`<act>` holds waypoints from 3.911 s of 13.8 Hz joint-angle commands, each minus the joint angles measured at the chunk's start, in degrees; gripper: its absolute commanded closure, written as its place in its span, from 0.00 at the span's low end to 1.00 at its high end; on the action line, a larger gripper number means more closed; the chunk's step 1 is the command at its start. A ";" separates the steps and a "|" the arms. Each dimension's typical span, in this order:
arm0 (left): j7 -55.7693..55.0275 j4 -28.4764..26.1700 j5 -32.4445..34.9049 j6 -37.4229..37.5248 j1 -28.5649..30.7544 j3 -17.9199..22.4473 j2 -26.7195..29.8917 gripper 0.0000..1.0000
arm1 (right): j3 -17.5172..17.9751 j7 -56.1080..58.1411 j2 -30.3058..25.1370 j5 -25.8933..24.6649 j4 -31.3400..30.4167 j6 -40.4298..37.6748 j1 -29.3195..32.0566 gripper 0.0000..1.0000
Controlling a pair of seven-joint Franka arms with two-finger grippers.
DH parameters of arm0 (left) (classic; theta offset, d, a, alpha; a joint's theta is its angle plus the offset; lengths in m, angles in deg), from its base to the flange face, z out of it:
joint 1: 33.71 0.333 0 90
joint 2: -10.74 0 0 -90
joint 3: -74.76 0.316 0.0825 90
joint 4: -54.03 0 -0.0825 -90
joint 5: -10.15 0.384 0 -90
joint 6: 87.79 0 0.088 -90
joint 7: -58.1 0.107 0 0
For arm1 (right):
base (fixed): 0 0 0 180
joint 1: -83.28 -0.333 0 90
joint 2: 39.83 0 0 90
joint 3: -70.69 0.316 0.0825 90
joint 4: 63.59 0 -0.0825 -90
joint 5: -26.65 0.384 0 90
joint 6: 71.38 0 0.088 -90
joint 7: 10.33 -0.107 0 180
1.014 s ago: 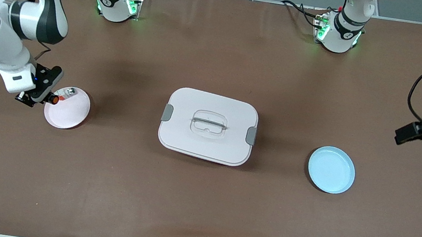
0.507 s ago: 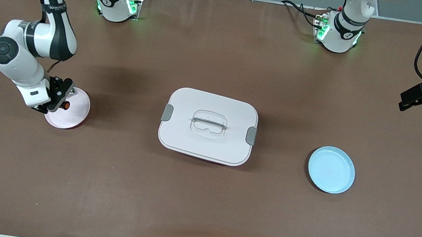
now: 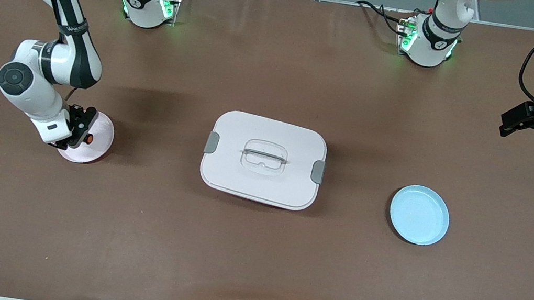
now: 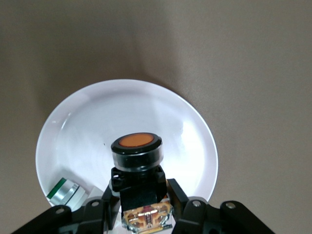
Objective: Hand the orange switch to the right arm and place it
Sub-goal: 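Lower the switch onto the white plate with the right gripper, then open the right gripper and raise it off the switch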
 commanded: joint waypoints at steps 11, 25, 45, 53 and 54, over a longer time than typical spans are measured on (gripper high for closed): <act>-0.22 -0.98 -0.59 -2.03 0.15 0.69 0.07 0.00 | 1.63 1.75 6.15 2.09 1.19 3.15 2.12 0.95; -0.04 -0.80 -0.77 -1.59 -0.37 0.34 -0.02 0.00 | 1.54 0.79 3.53 3.85 2.34 -0.08 2.30 0.00; 4.44 -0.80 -0.86 0.52 -0.37 0.34 0.59 0.00 | 1.80 -74.89 -8.34 3.85 5.14 -17.21 0.72 0.00; 4.35 -0.71 -0.86 1.21 -0.20 0.34 0.77 0.00 | 2.24 -74.71 -13.79 3.85 14.54 -33.40 -0.69 0.00; 4.35 -0.63 -0.86 1.48 -0.29 0.34 0.77 0.00 | 2.24 -74.63 -13.80 3.85 17.08 -34.81 -0.69 0.00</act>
